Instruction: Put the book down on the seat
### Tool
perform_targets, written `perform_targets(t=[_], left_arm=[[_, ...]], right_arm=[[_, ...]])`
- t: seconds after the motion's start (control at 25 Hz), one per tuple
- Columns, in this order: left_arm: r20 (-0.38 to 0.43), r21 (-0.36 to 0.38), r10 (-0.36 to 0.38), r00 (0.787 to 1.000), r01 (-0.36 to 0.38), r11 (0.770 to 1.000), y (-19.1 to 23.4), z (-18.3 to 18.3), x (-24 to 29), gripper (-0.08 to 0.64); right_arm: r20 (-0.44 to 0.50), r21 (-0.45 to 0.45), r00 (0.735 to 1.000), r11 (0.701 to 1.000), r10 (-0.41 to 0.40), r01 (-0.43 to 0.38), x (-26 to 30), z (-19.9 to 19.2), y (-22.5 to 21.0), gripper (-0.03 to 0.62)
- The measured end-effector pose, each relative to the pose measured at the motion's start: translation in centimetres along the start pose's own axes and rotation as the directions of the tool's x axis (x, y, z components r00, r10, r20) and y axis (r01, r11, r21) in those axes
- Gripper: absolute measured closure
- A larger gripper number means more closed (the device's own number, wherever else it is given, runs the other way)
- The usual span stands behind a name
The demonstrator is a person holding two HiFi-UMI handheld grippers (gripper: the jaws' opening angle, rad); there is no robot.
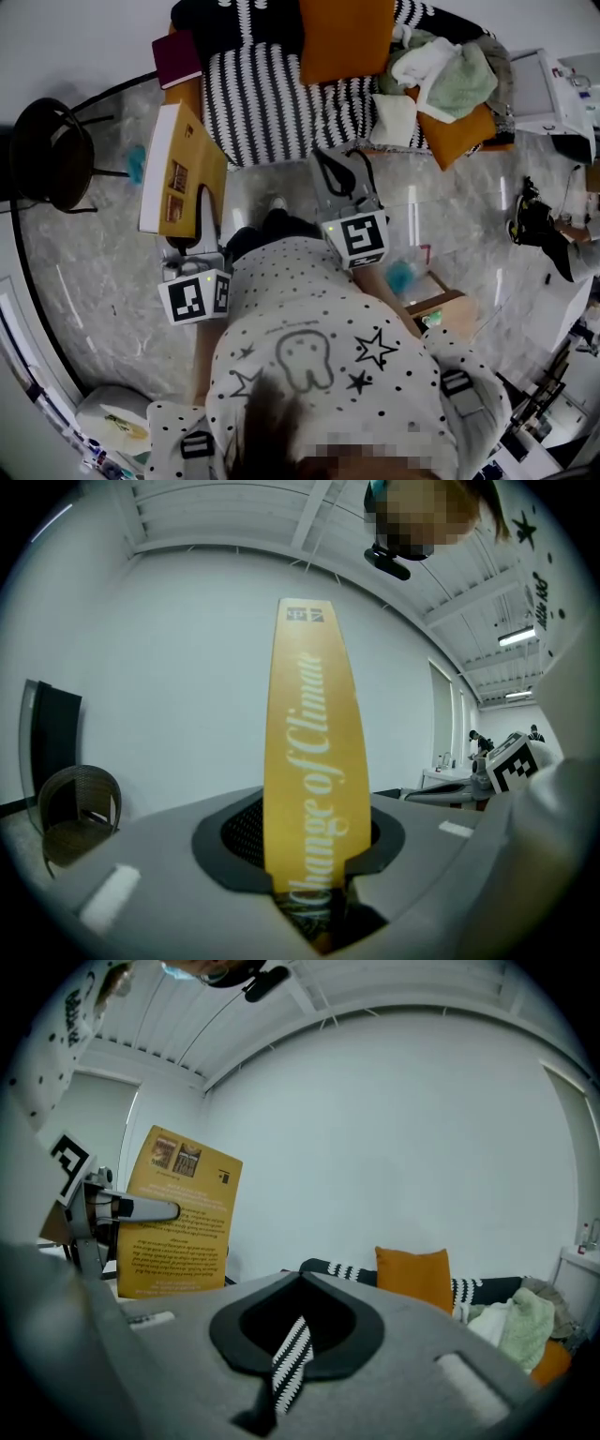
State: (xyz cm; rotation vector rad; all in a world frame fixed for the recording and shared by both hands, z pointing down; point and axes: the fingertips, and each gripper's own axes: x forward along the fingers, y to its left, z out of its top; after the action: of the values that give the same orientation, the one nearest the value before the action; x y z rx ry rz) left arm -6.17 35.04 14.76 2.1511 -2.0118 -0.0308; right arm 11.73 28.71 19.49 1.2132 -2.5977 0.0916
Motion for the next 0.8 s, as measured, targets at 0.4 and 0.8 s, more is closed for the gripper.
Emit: perform_targets(t=[0.4,0.8], left_arm=[[0.027,0.023,-0.005,1.000,0.004,1.000,-1.6,0.6,2.3,0.416],[0.011,0.026,-0.061,0.998,0.060,0.998,-1.2,0.6,5.6,0.416]], right_arm=[[0.007,0.013,1.000,1.000,0.009,-0.009,0.1,-0.5,-2.3,0.595],[-0.007,0.031,0.999,0.999,-0.044,0.044,1.9,-0.4,-3.9,0.595]])
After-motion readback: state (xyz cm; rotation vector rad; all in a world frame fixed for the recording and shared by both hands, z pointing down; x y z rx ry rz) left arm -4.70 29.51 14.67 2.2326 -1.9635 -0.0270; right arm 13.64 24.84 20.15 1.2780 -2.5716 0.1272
